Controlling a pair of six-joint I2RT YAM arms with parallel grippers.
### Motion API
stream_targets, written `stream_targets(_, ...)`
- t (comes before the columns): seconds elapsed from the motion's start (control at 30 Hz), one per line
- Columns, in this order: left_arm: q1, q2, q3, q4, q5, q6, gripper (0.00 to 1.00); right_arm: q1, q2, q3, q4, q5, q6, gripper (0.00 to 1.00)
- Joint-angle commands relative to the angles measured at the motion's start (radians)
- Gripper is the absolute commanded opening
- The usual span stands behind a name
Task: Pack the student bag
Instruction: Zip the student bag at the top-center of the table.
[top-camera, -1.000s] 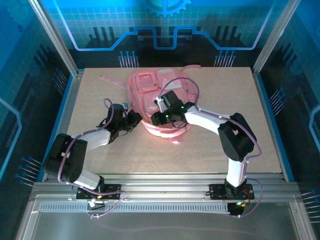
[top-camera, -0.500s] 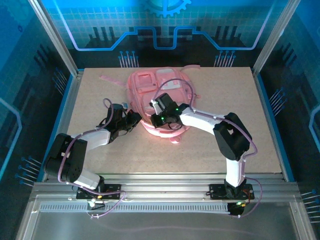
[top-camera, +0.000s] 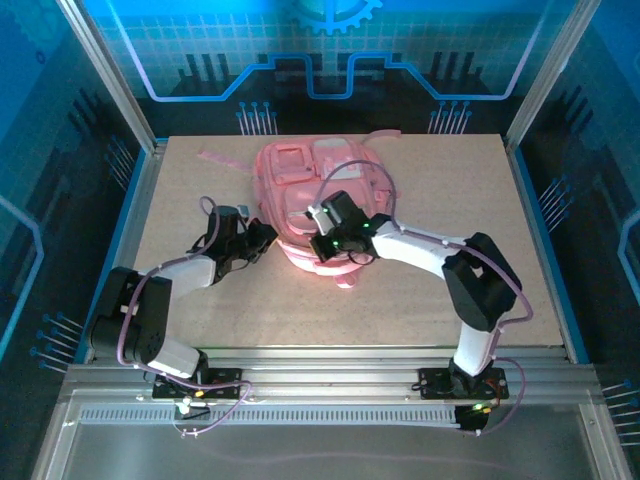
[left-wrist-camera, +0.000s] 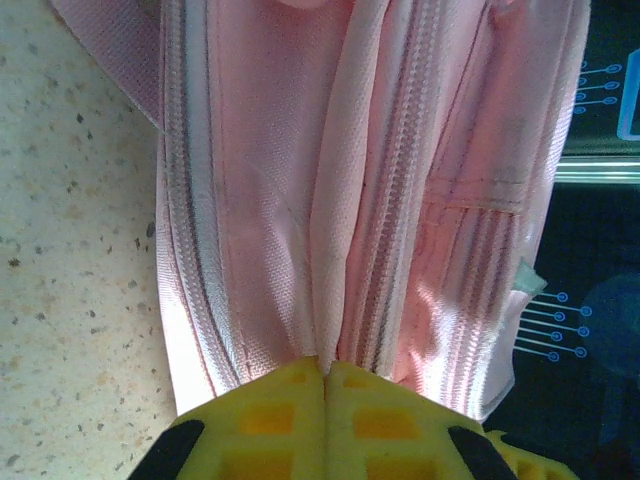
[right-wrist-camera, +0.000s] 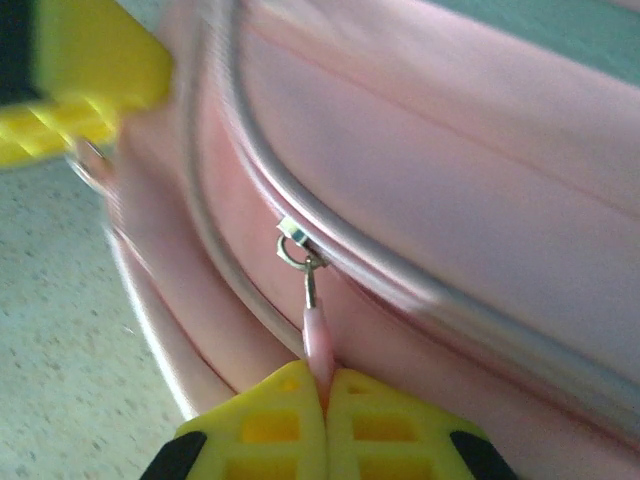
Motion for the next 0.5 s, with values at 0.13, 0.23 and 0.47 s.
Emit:
stream_targets(0.13, 0.049, -0.031, 0.079, -0.051, 0.001, 0.065, 0.0, -0.163, -0.128, -0.163, -0.028, 0.054, -0.027, 0.0)
stream_targets(0.23, 0.073, -0.04, 0.094, -0.089, 0.0, 0.091, 0.0, -0.228, -0.165, -0.184, -0.067, 0.121, -0.03, 0.0)
stream_targets(0.47, 0.169, -0.031, 0.155, -0.158, 0.009, 0.154, 0.0, -0.325, -0.266, -0.236, -0.063, 0.041, -0.031, 0.0)
